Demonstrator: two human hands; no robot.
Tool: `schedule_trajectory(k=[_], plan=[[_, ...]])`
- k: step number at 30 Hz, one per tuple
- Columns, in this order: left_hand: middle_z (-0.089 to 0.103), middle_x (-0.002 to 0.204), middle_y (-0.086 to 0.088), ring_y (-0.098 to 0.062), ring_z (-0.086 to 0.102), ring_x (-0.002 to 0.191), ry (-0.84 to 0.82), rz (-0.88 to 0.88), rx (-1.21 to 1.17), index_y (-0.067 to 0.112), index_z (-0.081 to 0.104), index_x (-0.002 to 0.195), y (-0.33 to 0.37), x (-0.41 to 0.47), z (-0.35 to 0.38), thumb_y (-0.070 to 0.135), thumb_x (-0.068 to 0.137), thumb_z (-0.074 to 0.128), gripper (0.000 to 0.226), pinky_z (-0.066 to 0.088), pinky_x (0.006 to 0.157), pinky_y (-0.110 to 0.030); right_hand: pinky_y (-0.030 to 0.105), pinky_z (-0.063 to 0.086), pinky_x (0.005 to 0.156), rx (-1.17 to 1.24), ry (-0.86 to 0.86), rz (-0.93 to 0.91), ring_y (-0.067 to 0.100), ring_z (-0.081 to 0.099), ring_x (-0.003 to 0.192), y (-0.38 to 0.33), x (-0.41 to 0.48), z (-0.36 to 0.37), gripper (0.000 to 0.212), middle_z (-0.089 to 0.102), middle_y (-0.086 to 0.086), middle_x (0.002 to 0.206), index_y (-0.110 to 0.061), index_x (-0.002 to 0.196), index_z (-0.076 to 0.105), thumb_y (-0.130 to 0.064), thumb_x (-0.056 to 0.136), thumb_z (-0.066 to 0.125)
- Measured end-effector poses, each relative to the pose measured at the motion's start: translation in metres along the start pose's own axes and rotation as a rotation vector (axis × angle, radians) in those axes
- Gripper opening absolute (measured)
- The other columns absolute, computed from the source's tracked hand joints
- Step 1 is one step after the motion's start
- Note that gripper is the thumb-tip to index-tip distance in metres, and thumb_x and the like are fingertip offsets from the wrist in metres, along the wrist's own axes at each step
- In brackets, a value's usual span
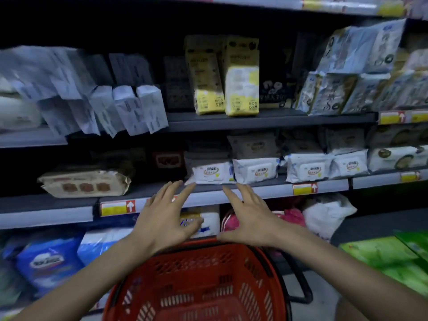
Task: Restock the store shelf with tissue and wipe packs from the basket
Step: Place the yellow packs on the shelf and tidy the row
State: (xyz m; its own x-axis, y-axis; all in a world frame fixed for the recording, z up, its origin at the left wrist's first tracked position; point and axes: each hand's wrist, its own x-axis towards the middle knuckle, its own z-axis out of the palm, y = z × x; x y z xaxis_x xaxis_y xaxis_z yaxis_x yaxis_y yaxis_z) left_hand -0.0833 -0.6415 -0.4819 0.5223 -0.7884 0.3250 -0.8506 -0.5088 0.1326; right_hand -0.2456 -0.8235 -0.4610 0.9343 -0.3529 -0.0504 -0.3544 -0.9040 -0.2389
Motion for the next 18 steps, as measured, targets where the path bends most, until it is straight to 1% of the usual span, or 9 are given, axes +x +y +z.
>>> schedule_trajectory(k=[2, 3, 8, 11, 13, 15, 16, 18], plan=[[0.034, 0.165, -0.001, -0.027, 0.031, 0.153, -0.020, -0.010, 0.004, 0.039, 0.027, 0.163, -0.011, -0.016, 0.026, 0.082, 0.083, 0.036, 0.091, 0.041, 0.113, -0.051, 0.050, 0.003, 0.127, -0.006, -0.053, -0.001, 0.031, -0.019, 0.156, 0.003, 0.001, 0.030, 0.121, -0.020, 0.007, 0.170, -0.034, 0.162, -0.015, -0.073, 0.081, 0.067], [0.036, 0.164, -0.001, -0.026, 0.034, 0.152, -0.050, -0.021, 0.012, 0.039, 0.028, 0.162, -0.015, -0.025, 0.040, 0.082, 0.083, 0.036, 0.090, 0.042, 0.112, -0.051, 0.050, 0.005, 0.128, -0.011, -0.084, -0.003, 0.032, -0.016, 0.157, 0.004, 0.002, 0.046, 0.121, -0.017, 0.009, 0.170, -0.033, 0.162, -0.013, -0.072, 0.081, 0.068], [0.036, 0.161, 0.002, -0.024, 0.037, 0.148, -0.279, -0.074, 0.053, 0.039, 0.025, 0.161, -0.034, -0.069, 0.106, 0.084, 0.078, 0.027, 0.095, 0.044, 0.112, -0.051, 0.048, 0.011, 0.127, -0.081, -0.263, -0.024, 0.037, -0.004, 0.157, 0.012, 0.001, 0.124, 0.118, -0.009, 0.017, 0.169, -0.026, 0.164, -0.008, -0.069, 0.083, 0.067], [0.036, 0.160, 0.001, -0.026, 0.038, 0.147, -0.422, -0.099, 0.087, 0.038, 0.024, 0.162, -0.043, -0.095, 0.145, 0.084, 0.075, 0.025, 0.098, 0.043, 0.112, -0.051, 0.047, 0.019, 0.125, -0.102, -0.354, -0.042, 0.038, 0.005, 0.157, 0.013, -0.003, 0.166, 0.115, 0.000, 0.019, 0.168, -0.024, 0.164, -0.005, -0.065, 0.085, 0.068], [0.036, 0.160, 0.000, -0.027, 0.038, 0.146, -0.507, -0.108, 0.109, 0.038, 0.024, 0.162, -0.048, -0.108, 0.170, 0.081, 0.077, 0.032, 0.096, 0.043, 0.112, -0.051, 0.046, 0.028, 0.122, -0.115, -0.410, -0.058, 0.037, 0.014, 0.154, 0.015, -0.004, 0.189, 0.114, 0.009, 0.019, 0.166, -0.022, 0.164, -0.002, -0.064, 0.085, 0.068], [0.037, 0.158, -0.001, -0.028, 0.039, 0.144, -0.603, -0.085, 0.170, 0.037, 0.023, 0.161, -0.055, -0.119, 0.196, 0.077, 0.077, 0.041, 0.095, 0.042, 0.112, -0.051, 0.045, 0.036, 0.118, -0.123, -0.458, -0.075, 0.037, 0.027, 0.148, 0.017, -0.006, 0.208, 0.110, 0.020, 0.017, 0.160, -0.021, 0.164, 0.001, -0.062, 0.086, 0.068], [0.038, 0.157, -0.002, -0.029, 0.039, 0.143, -0.655, -0.072, 0.202, 0.036, 0.024, 0.161, -0.058, -0.123, 0.208, 0.076, 0.077, 0.045, 0.095, 0.041, 0.112, -0.051, 0.044, 0.038, 0.116, -0.134, -0.480, -0.087, 0.037, 0.033, 0.144, 0.019, -0.007, 0.216, 0.107, 0.024, 0.016, 0.156, -0.021, 0.164, 0.003, -0.060, 0.087, 0.068], [0.041, 0.153, -0.005, -0.031, 0.041, 0.141, -0.757, -0.051, 0.258, 0.033, 0.029, 0.159, -0.066, -0.128, 0.231, 0.076, 0.081, 0.051, 0.091, 0.041, 0.109, -0.052, 0.042, 0.041, 0.113, -0.170, -0.530, -0.113, 0.037, 0.038, 0.141, 0.021, -0.010, 0.226, 0.100, 0.028, 0.015, 0.154, -0.021, 0.163, 0.009, -0.053, 0.089, 0.067]])
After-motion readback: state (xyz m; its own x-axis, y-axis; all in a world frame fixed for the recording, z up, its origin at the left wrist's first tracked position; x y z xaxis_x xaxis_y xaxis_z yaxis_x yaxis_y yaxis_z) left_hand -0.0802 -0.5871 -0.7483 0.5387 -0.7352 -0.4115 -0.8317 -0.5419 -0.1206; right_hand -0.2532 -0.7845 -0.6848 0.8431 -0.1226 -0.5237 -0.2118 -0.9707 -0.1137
